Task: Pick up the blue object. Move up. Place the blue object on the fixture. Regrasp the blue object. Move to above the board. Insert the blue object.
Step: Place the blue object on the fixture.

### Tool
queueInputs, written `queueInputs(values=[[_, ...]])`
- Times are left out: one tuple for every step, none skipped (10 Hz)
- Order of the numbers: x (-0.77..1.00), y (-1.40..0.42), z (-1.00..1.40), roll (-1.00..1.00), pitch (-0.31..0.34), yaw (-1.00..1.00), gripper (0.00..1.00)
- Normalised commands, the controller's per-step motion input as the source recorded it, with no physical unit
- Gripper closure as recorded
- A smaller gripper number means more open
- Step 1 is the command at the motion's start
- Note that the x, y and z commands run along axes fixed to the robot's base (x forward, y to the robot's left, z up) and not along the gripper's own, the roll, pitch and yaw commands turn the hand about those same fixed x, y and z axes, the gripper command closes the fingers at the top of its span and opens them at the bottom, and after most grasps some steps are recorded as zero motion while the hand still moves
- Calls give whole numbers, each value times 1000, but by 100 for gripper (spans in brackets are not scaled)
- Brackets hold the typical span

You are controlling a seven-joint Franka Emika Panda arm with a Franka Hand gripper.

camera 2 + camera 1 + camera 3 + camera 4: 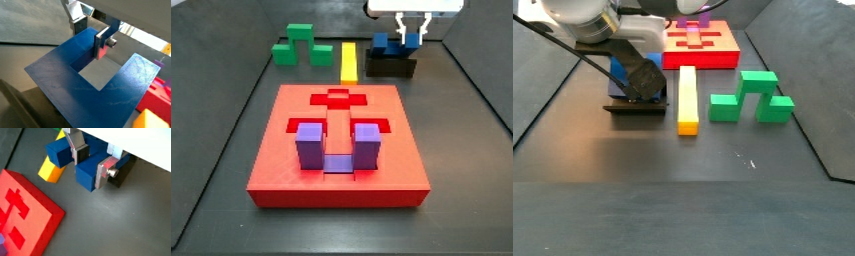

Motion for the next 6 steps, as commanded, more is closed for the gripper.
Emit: queueInputs(values=[[134, 100, -211, 117, 0, 0, 100], [26, 149, -237, 20, 0, 0, 100], [0, 146, -166, 0, 0, 0, 100], [0, 109, -109, -20, -23, 0, 100], [0, 77, -171, 0, -37, 0, 100], [23, 0, -146, 0, -23, 0, 100]])
